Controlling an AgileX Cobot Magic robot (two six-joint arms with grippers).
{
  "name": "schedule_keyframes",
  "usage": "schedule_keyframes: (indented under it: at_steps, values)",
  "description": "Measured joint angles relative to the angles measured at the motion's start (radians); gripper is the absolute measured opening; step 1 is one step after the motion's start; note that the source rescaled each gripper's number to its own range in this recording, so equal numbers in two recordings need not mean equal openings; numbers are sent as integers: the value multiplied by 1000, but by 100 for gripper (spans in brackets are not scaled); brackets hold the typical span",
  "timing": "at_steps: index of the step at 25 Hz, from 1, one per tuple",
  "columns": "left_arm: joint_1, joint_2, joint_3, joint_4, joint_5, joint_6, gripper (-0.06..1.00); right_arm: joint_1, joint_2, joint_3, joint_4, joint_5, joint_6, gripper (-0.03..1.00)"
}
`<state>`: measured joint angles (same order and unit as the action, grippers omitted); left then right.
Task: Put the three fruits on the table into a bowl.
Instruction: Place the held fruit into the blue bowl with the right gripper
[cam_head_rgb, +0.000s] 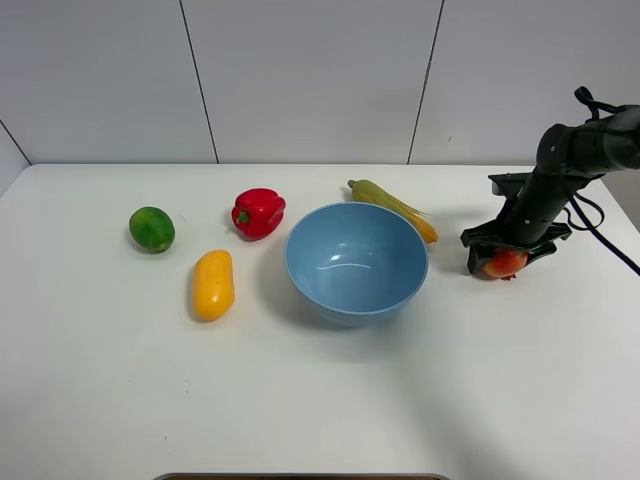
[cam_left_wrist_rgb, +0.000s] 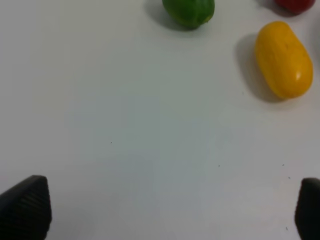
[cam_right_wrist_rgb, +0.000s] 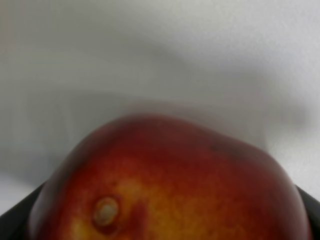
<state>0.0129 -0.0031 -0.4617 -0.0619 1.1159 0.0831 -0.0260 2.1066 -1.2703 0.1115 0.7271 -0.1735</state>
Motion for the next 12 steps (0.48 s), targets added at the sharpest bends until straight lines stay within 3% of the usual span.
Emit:
schedule_keyframes:
  at_steps: [12]
  values:
    - [0,-1,0,0,0,0,100,0,0,0,0,0,0,0]
